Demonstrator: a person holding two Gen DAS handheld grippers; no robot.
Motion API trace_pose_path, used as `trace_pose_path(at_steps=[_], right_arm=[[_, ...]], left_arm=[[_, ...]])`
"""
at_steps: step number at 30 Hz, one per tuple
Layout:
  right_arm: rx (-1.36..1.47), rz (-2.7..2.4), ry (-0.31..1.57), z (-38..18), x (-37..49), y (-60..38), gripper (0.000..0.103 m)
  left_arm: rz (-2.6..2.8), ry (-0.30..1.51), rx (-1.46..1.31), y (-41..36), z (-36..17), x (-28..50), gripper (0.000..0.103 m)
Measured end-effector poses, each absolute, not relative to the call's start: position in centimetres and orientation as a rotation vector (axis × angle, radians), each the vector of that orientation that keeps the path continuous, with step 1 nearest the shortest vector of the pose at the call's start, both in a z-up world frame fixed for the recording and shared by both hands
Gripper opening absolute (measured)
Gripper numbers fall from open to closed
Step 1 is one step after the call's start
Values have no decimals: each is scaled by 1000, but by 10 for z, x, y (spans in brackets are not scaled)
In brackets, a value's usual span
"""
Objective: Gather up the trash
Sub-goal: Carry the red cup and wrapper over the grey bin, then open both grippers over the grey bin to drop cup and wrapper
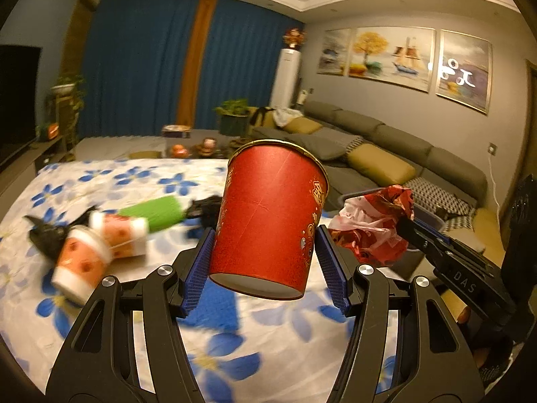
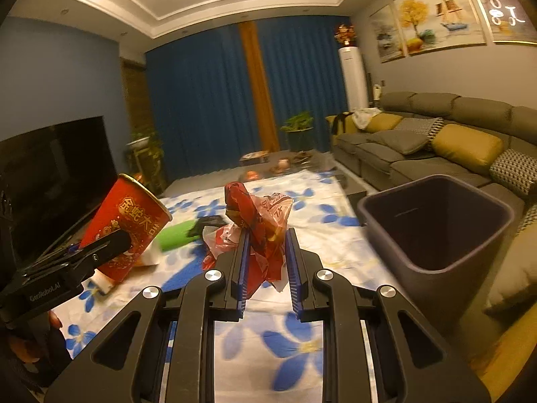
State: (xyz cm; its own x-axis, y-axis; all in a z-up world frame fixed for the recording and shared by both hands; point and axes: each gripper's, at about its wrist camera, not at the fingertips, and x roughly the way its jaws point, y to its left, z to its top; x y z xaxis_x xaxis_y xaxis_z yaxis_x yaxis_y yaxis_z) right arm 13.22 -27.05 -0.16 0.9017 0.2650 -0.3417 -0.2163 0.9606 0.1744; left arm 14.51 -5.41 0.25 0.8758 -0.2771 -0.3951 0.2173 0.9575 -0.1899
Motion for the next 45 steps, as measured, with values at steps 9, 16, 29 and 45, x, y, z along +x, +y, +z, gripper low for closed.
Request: trace_pose_path(at_steps=[9,16,29,45], right_arm=[[143,123,329,4,137,-325,22],[151,18,306,6,152,-360,22],[180,-143,312,1,178,-412,22],[165,-213,364,-15,201,-427,23]], left_arm=[[-392,441,-91,-126,7,173,59],[-479,452,-62,-176,10,206,59],[-579,503,-57,-250,0,266,59],[-641,555,-23,-301,-17,307,59]])
